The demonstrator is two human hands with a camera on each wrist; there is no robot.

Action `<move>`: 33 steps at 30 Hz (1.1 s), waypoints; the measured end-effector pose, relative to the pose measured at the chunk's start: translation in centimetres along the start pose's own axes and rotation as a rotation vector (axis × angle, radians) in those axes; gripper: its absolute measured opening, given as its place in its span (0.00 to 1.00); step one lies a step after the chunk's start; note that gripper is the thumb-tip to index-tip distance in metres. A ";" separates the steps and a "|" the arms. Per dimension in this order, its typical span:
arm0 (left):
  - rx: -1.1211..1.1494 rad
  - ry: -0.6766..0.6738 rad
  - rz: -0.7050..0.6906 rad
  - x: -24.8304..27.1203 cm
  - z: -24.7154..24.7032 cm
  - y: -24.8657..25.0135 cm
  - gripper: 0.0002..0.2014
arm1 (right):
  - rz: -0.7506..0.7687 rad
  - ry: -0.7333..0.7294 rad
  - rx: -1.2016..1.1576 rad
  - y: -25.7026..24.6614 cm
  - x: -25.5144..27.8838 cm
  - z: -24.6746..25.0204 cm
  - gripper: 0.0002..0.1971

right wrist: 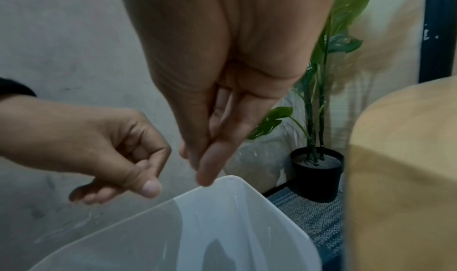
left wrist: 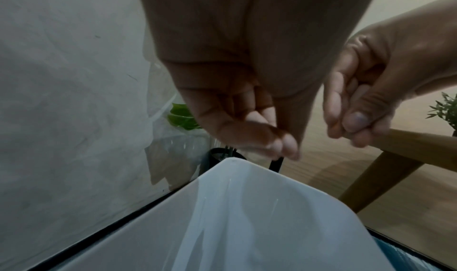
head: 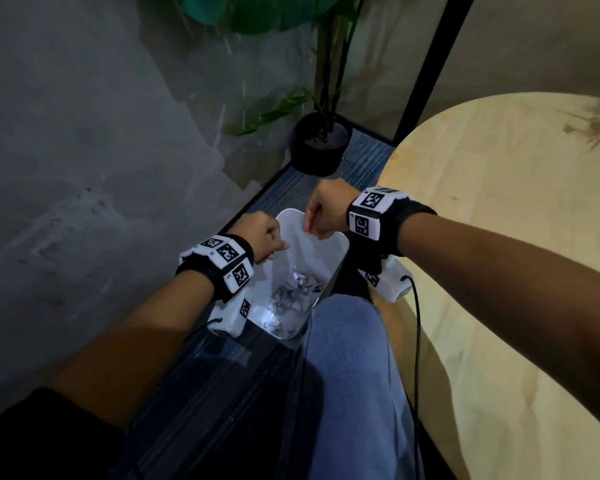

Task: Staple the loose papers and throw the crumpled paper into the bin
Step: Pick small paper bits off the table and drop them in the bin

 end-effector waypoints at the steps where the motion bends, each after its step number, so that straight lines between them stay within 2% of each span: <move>1: 0.011 -0.018 0.010 0.2 0.1 0.1 0.08 | 0.003 -0.005 0.019 0.0 0.1 0.0 0.04; 2: -0.001 -0.046 0.017 0.3 0.2 0.1 0.07 | 0.010 -0.006 0.039 0.0 0.3 0.0 0.02; 4: -0.052 -0.098 0.041 0.4 0.3 -0.1 0.17 | 0.030 -0.005 0.063 -0.1 0.5 0.2 0.05; 5: -0.068 -0.112 0.048 0.5 0.4 -0.1 0.18 | 0.044 -0.017 0.066 0.0 0.6 0.3 0.06; 6: -0.055 -0.117 0.066 0.7 0.5 -0.1 0.15 | 0.059 -0.027 0.071 -0.1 1.0 0.5 0.09; 8: -0.021 -0.125 0.098 1.3 0.6 0.1 0.03 | 0.086 -0.023 0.090 -0.1 2.0 1.1 0.14; 11: -0.078 -0.030 0.014 2.0 1.4 1.6 0.18 | 0.052 0.069 0.074 0.3 4.1 2.0 0.03; 12: -0.102 0.024 -0.035 2.3 1.8 2.4 0.20 | 0.033 0.128 0.108 0.6 4.8 2.3 0.08; 14: -0.129 0.127 -0.131 3.1 2.5 4.3 0.14 | 0.009 0.201 0.177 1.3 6.5 2.7 0.13; 15: -0.126 0.126 -0.149 3.6 2.7 5.4 0.06 | 0.005 0.208 0.183 1.7 7.5 2.9 0.10; 16: -0.107 0.104 -0.170 4.0 2.7 6.2 0.11 | 0.009 0.207 0.178 2.2 8.5 2.8 0.12; 18: -0.161 -0.010 -0.219 4.9 2.4 7.9 0.33 | 0.002 0.202 0.211 3.6 10.9 2.3 0.34; 19: -0.230 -0.033 -0.246 5.4 2.3 8.9 0.38 | -0.013 0.210 0.227 4.4 12.2 2.0 0.42; 21: -0.298 -0.059 -0.292 6.2 1.8 11.0 0.36 | -0.037 0.224 0.179 6.2 15.0 1.4 0.48; 25: -0.338 -0.143 -0.344 7.6 -0.5 15.2 0.30 | -0.185 0.232 0.092 11.1 21.3 -0.4 0.45; 29: -0.344 -0.233 -0.441 9.1 -4.4 19.5 0.30 | -0.380 0.257 0.061 15.5 27.9 -1.9 0.37; 33: -0.396 -0.310 -0.517 11.0 -9.2 23.5 0.30 | -0.541 0.240 0.083 19.0 34.0 -3.1 0.34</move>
Point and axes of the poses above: each hand's wrist, its own x-axis away from the middle knuckle, its own z-axis out of the back of the hand, y = z × x, the point moved 2 cm from there along -x, towards the middle knuckle, and after that the axes turned 7 degrees about x, right-handed, at the moved point
